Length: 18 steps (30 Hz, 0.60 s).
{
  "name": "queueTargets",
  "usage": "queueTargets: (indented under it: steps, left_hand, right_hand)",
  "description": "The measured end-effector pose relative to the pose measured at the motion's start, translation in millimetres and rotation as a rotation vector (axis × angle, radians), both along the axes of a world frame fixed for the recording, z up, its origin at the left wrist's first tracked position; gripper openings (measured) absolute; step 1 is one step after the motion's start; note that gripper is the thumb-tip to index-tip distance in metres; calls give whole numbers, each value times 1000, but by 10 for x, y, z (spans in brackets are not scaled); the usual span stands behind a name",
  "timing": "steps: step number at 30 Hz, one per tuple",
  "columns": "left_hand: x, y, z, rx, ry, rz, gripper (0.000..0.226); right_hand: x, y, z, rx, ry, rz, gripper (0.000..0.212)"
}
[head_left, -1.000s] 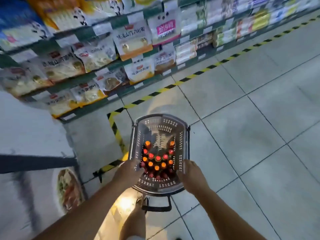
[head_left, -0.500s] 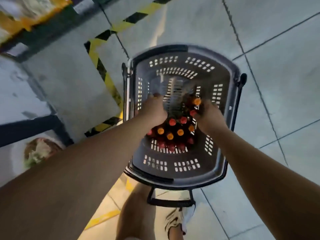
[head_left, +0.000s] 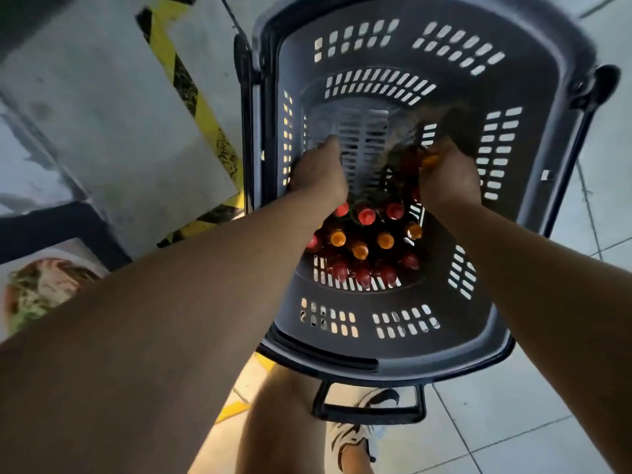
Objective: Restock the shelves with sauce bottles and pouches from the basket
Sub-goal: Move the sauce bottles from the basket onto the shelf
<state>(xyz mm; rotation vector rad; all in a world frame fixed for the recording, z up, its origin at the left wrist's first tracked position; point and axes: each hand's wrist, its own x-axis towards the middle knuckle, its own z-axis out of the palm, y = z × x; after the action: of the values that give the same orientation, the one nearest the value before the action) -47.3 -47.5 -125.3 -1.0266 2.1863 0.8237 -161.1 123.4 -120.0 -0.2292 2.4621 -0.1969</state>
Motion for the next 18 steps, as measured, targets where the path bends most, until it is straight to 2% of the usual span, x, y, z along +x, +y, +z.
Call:
queueTargets:
  steps: [4,8,13,18]
  left_hand:
    - [23,-20,164,32,22,58,17]
    - [274,86,555,27,247,105,16]
    - [691,268,1371,-5,537,19,30]
    - [1212,621,2278,-21,737,153,21]
  right_hand:
    - [69,-31,155,-83,36,-63,21]
    - [315,0,640,-292,64,-212,22]
    - [739,220,1507,-448,151,-274,22]
    - [1290,678,2397,-572,310,-220,22]
